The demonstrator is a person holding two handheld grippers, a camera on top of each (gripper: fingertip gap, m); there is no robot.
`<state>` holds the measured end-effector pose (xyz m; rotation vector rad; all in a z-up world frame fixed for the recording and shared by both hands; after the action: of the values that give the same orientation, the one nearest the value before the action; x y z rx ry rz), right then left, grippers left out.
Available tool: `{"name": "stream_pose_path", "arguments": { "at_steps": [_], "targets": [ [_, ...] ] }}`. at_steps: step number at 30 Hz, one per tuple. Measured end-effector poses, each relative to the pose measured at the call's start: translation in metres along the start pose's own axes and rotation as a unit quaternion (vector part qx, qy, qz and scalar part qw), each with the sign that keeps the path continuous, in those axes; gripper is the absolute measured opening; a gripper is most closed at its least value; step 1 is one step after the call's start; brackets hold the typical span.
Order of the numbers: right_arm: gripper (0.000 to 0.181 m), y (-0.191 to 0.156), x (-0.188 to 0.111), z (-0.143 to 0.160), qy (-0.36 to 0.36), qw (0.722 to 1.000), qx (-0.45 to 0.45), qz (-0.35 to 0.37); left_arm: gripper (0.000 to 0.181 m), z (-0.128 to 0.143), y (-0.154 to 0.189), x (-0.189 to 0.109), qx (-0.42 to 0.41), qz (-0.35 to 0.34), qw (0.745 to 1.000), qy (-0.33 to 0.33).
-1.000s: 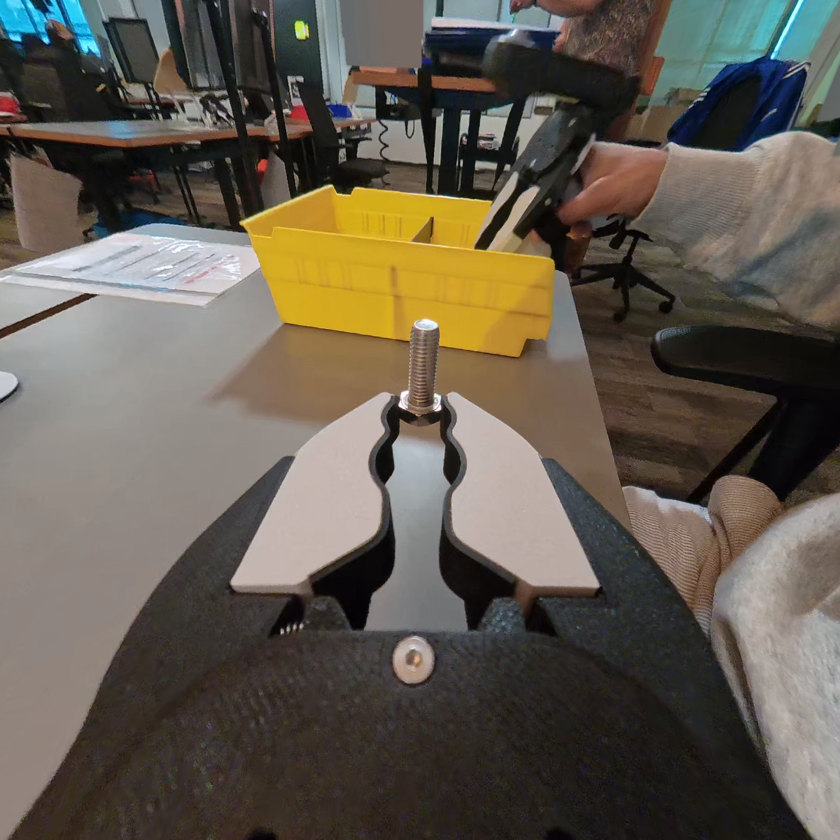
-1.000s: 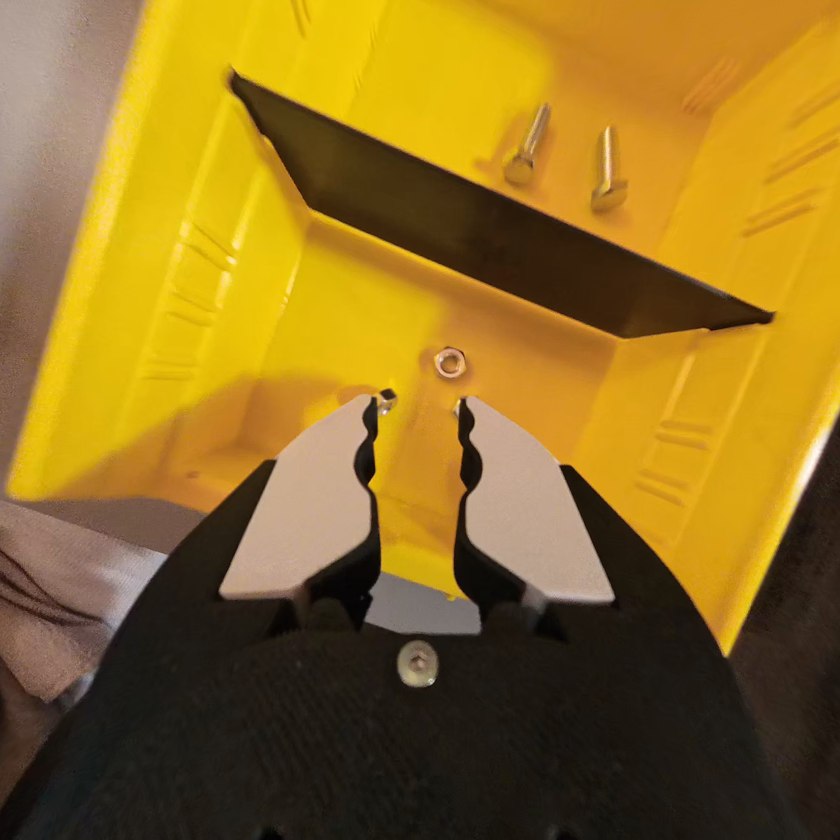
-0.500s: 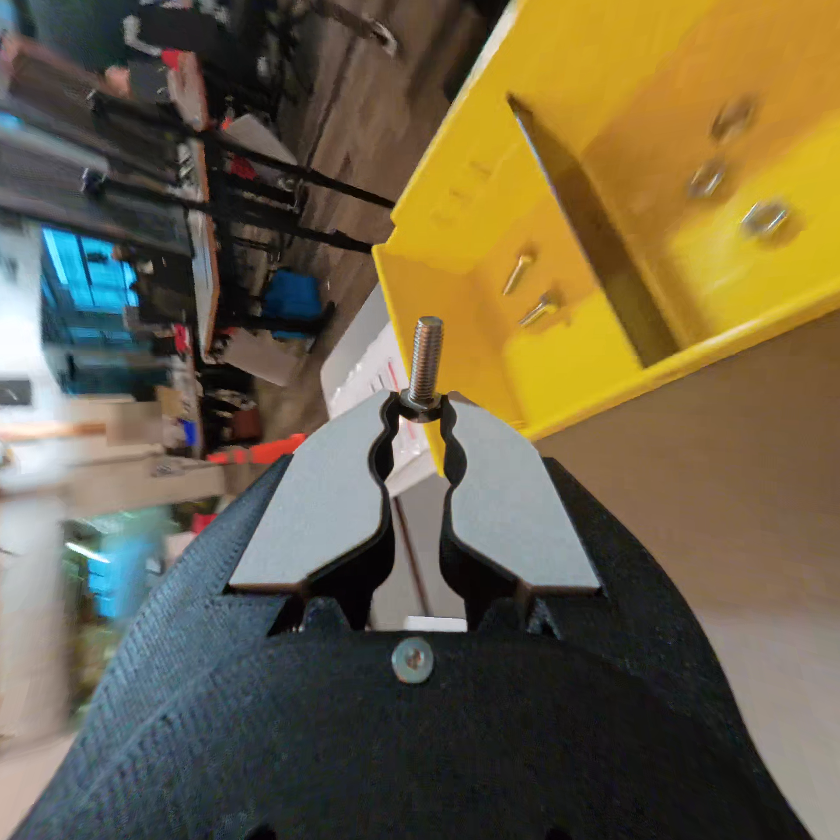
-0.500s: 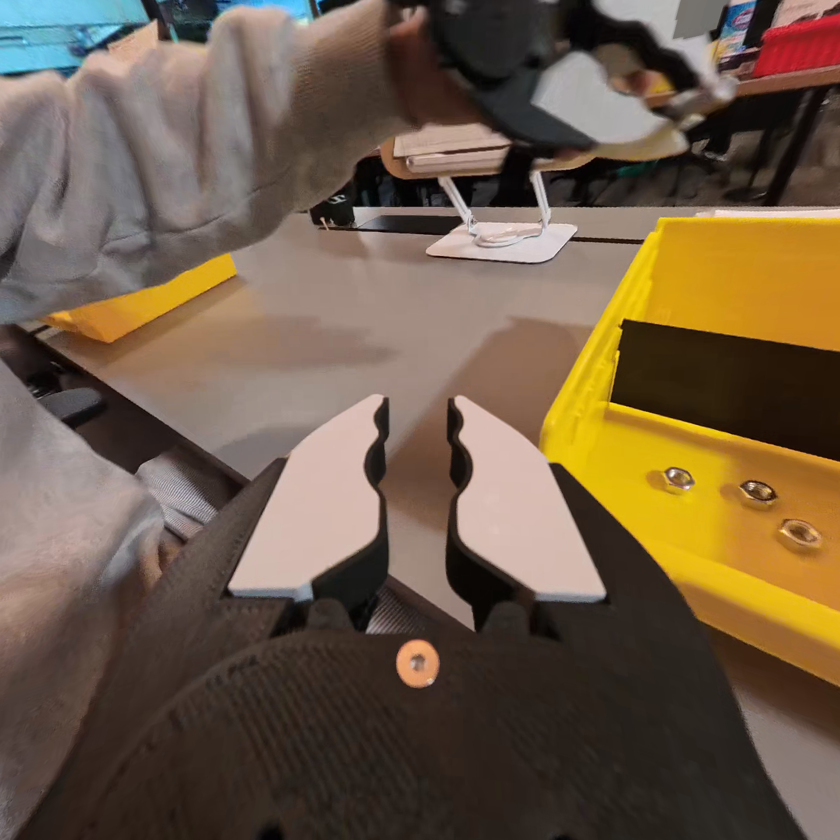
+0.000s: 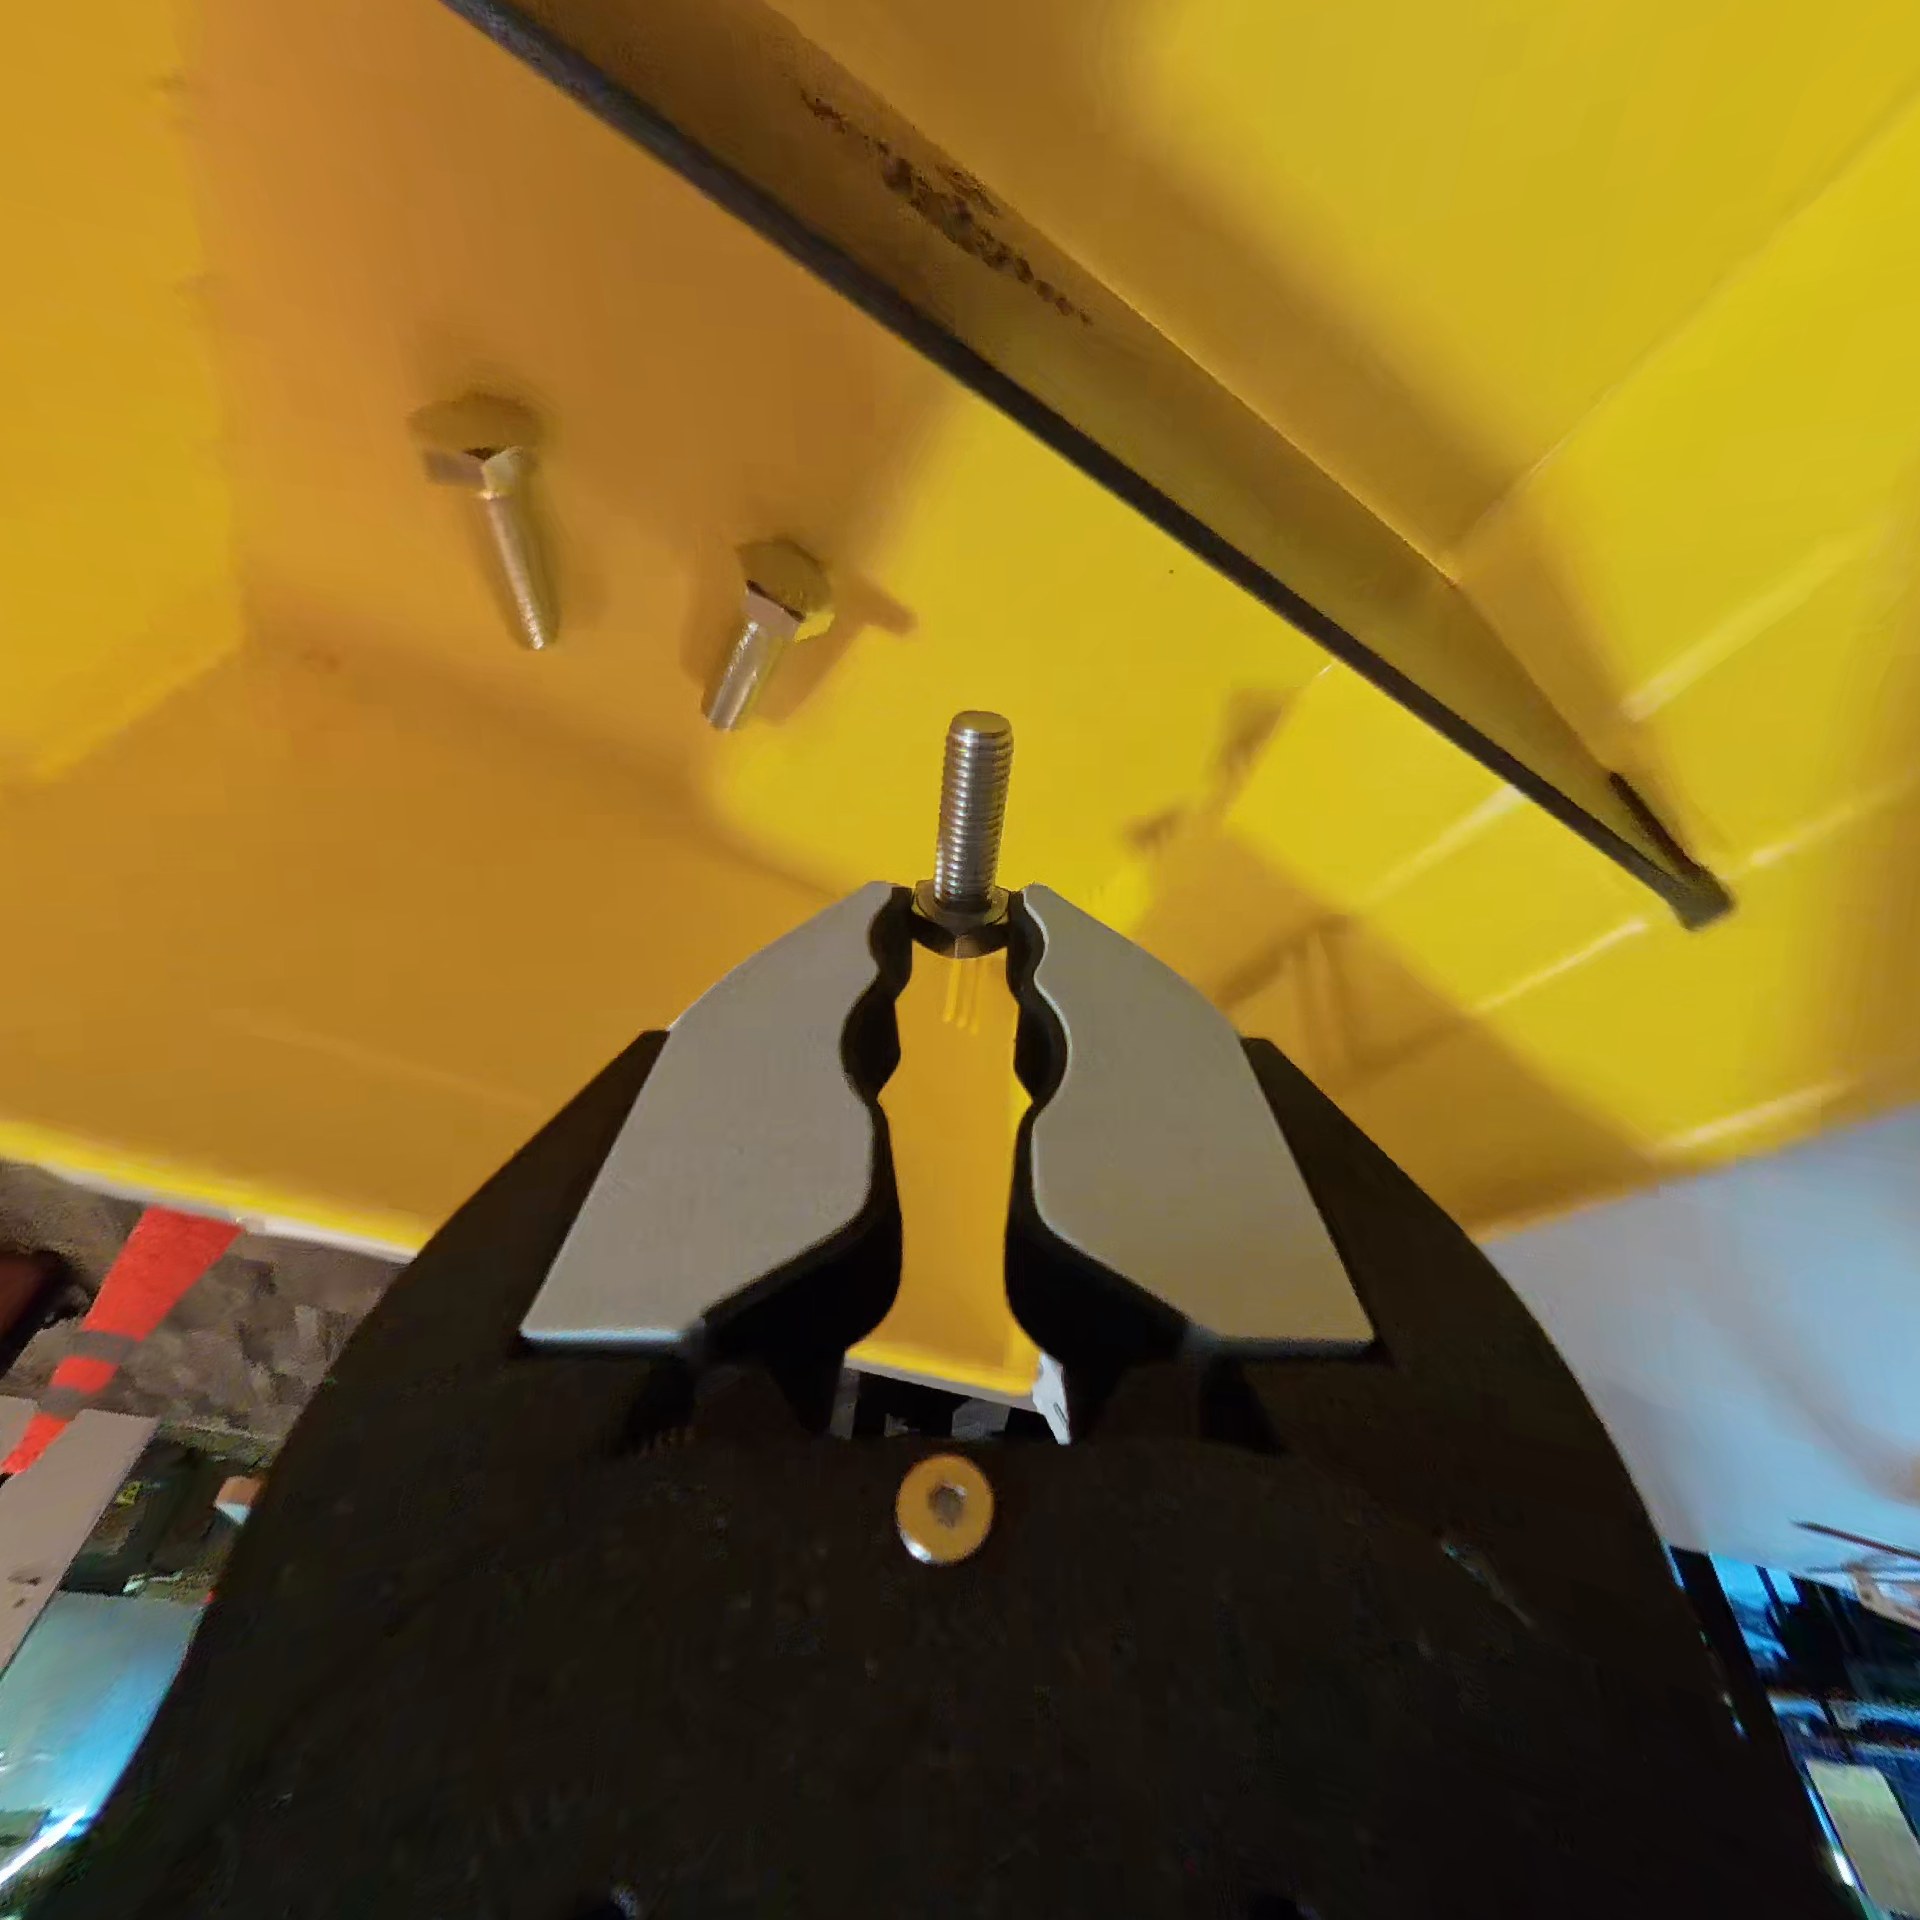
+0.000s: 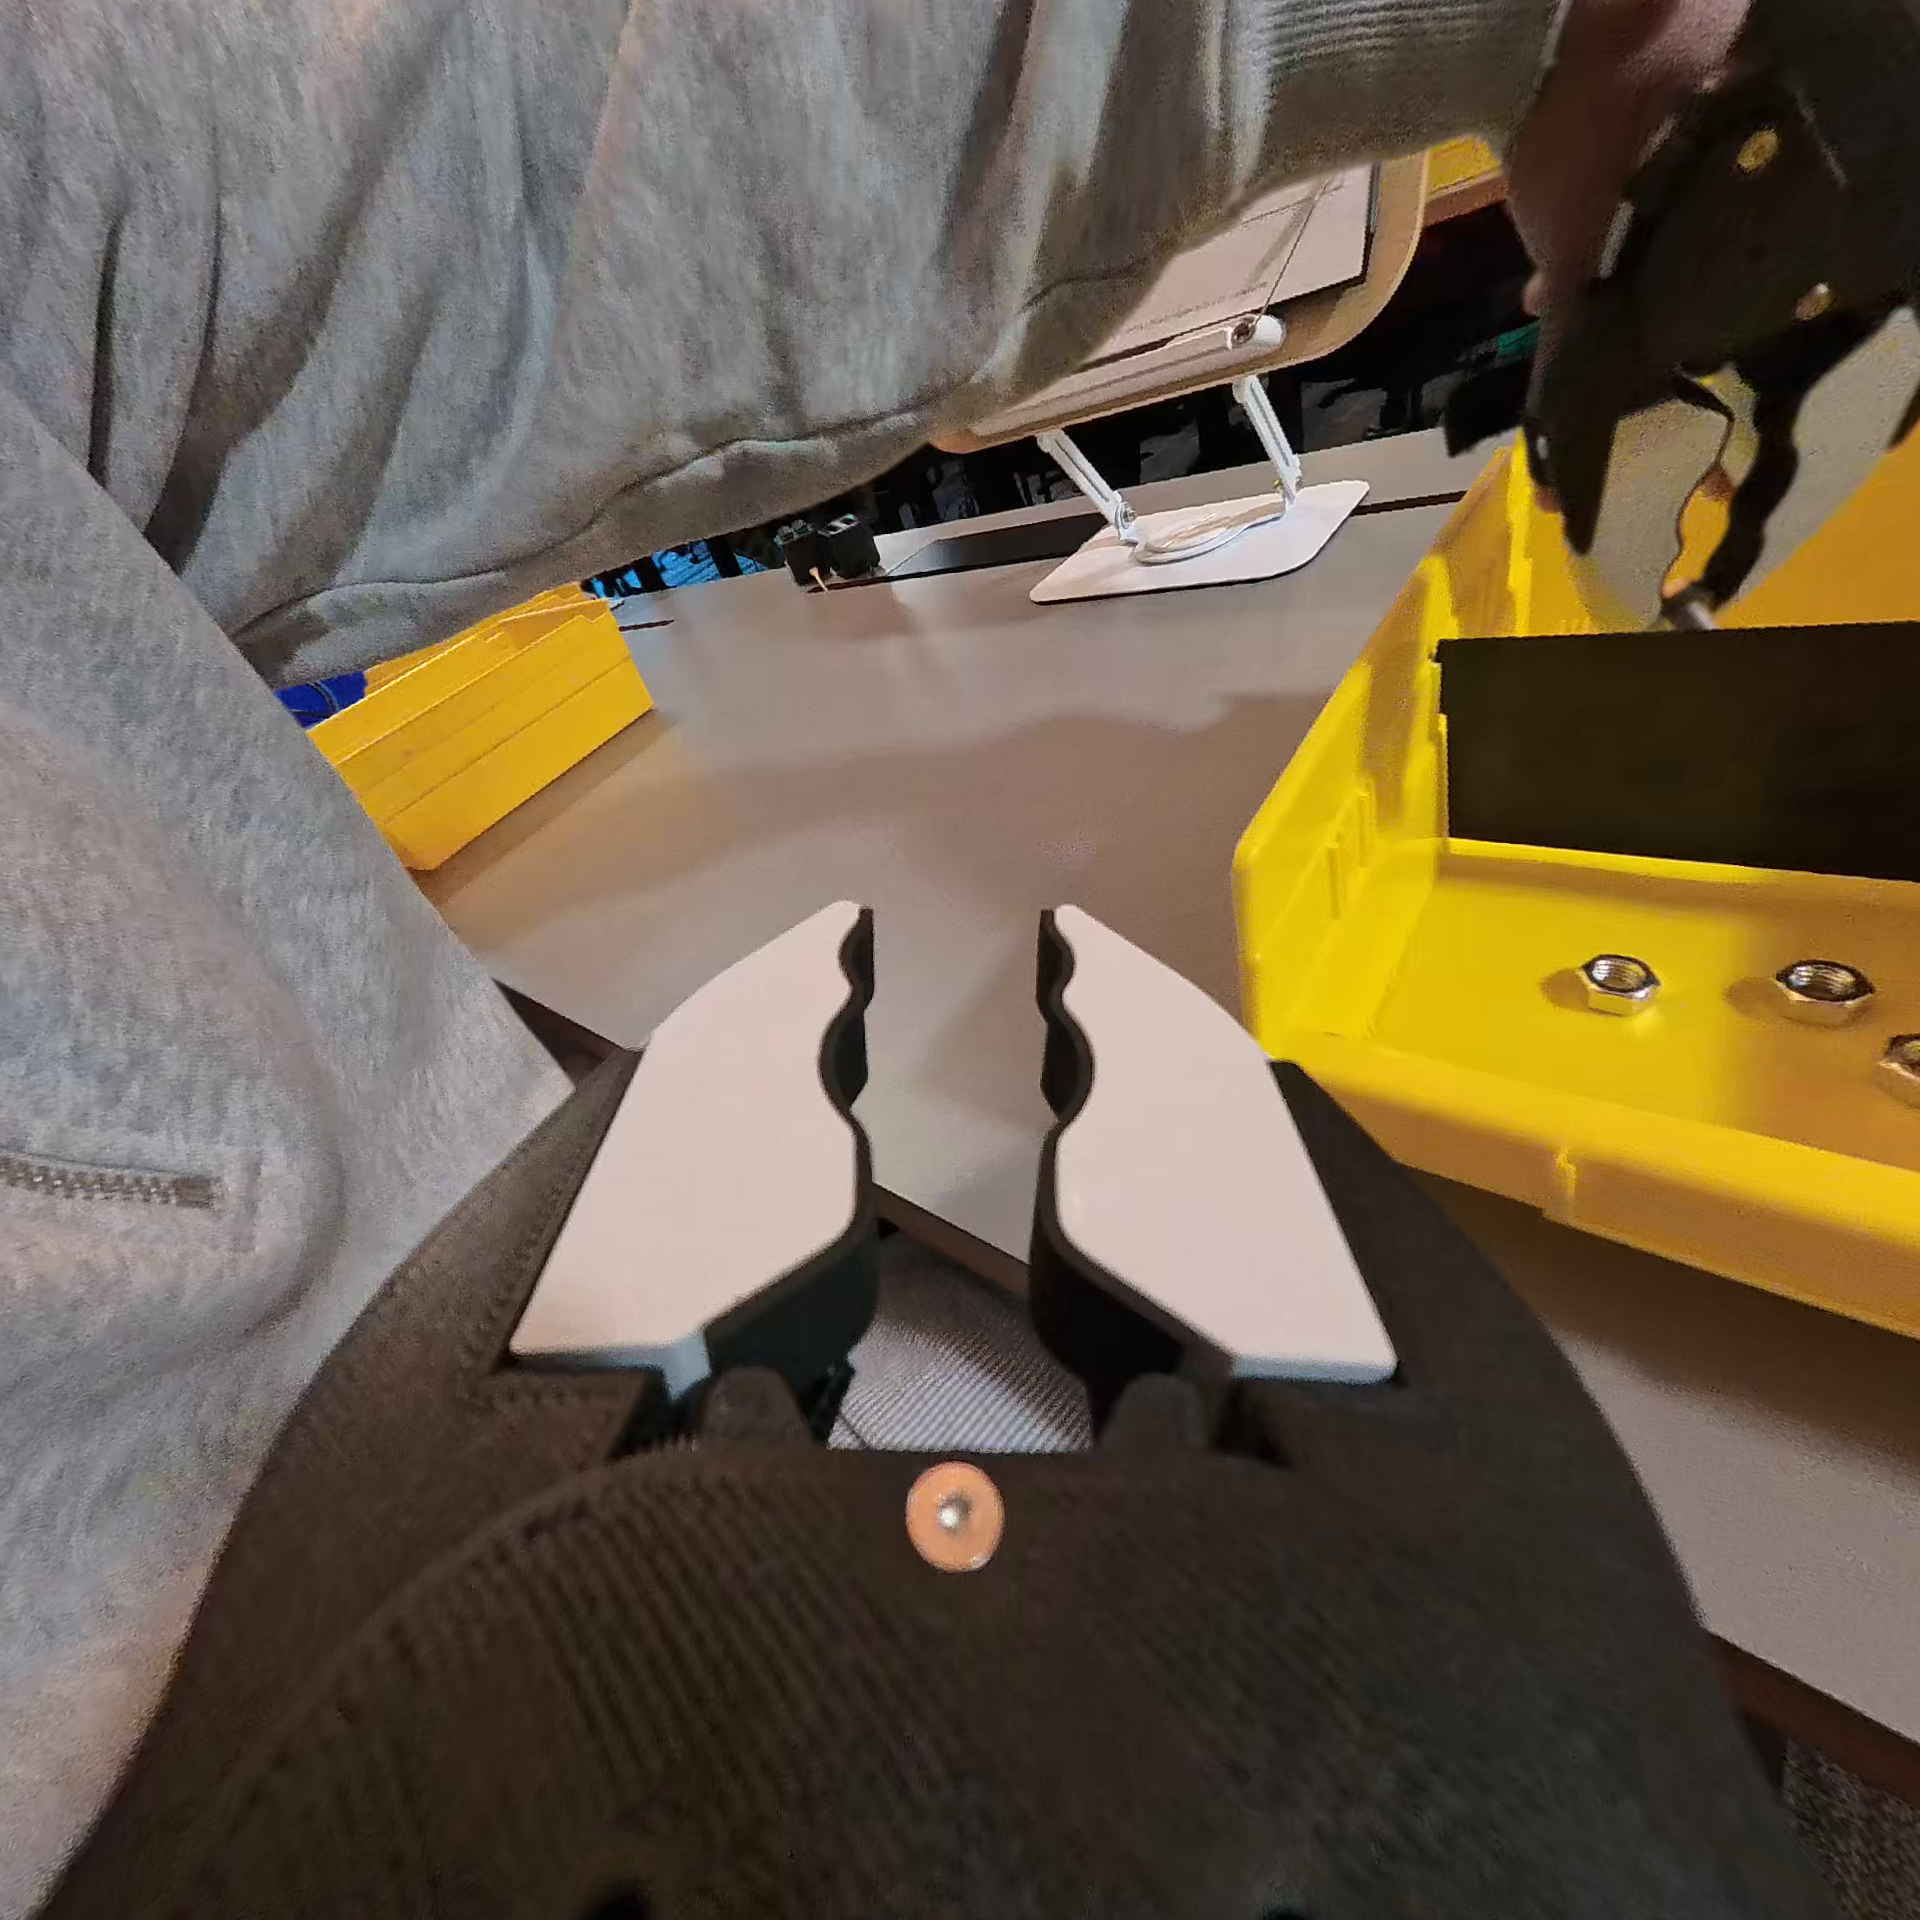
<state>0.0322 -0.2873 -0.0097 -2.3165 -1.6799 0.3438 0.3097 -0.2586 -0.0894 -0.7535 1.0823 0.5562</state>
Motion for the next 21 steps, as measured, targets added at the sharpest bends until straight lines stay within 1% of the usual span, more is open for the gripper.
{"name": "stream_pose_path", "arguments": {
  "at_steps": [4, 6, 8, 10, 11, 12, 13, 15, 17, 18, 19, 20, 21],
  "targets": [
    [0.031, 0.000, -0.002, -0.004, 0.014, 1.000, 0.010, -0.005, 0.019, -0.008, 0.005, 0.018, -0.008, 0.041, 0.999, 0.008],
    [0.031, -0.002, -0.001, -0.007, 0.023, 1.000, 0.011, -0.012, 0.019, -0.011, 0.009, 0.021, -0.007, 0.049, 0.999, 0.013],
    [0.033, -0.002, 0.000, -0.006, 0.019, 1.000, -0.005, -0.004, 0.020, -0.012, 0.009, 0.022, -0.022, 0.053, 0.998, 0.012],
    [0.034, 0.001, -0.002, -0.004, 0.006, 0.999, -0.025, 0.019, 0.035, -0.010, 0.008, 0.019, -0.046, 0.058, 0.997, 0.009],
    [0.029, 0.001, -0.002, -0.003, 0.003, 0.999, -0.041, 0.024, 0.042, -0.009, 0.009, 0.014, -0.066, 0.068, 0.995, 0.005],
    [0.029, -0.001, -0.001, -0.001, -0.001, 0.998, -0.058, 0.024, 0.050, -0.006, 0.009, 0.006, -0.087, 0.077, 0.993, 0.004],
    [0.034, -0.002, 0.003, 0.004, -0.017, 0.998, -0.065, 0.022, 0.057, -0.003, 0.008, -0.003, -0.104, 0.071, 0.992, 0.011],
    [0.043, -0.004, 0.011, 0.016, -0.060, 0.995, -0.074, 0.025, 0.060, 0.003, 0.003, -0.029, -0.136, 0.039, 0.989, 0.052],
    [0.031, -0.007, 0.014, 0.019, -0.079, 0.990, -0.114, 0.041, 0.062, 0.009, 0.004, -0.061, -0.178, -0.003, 0.978, 0.110],
    [0.022, -0.009, 0.014, 0.018, -0.082, 0.986, -0.137, 0.051, 0.062, 0.009, 0.008, -0.080, -0.201, -0.029, 0.968, 0.150],
    [0.013, -0.010, 0.013, 0.015, -0.080, 0.982, -0.159, 0.062, 0.061, 0.011, 0.010, -0.100, -0.229, -0.069, 0.952, 0.190],
    [0.001, -0.012, 0.012, 0.012, -0.076, 0.980, -0.171, 0.068, 0.057, 0.012, 0.014, -0.120, -0.260, -0.114, 0.931, 0.231],
    [0.000, -0.015, 0.012, 0.010, -0.071, 0.980, -0.172, 0.062, 0.054, 0.014, 0.022, -0.141, -0.295, -0.154, 0.903, 0.272]
  ]
}}
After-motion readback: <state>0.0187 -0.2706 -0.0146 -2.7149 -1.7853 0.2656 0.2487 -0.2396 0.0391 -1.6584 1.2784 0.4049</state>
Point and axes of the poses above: each gripper's, where its closed fingertips meet, x out along the fingers, z out of its underside, y = z × x across the jaws, the point moved 1 cm from there along -x, back along the fingers, and after that the axes turned 12 degrees about -z, right-handed, at the moved point
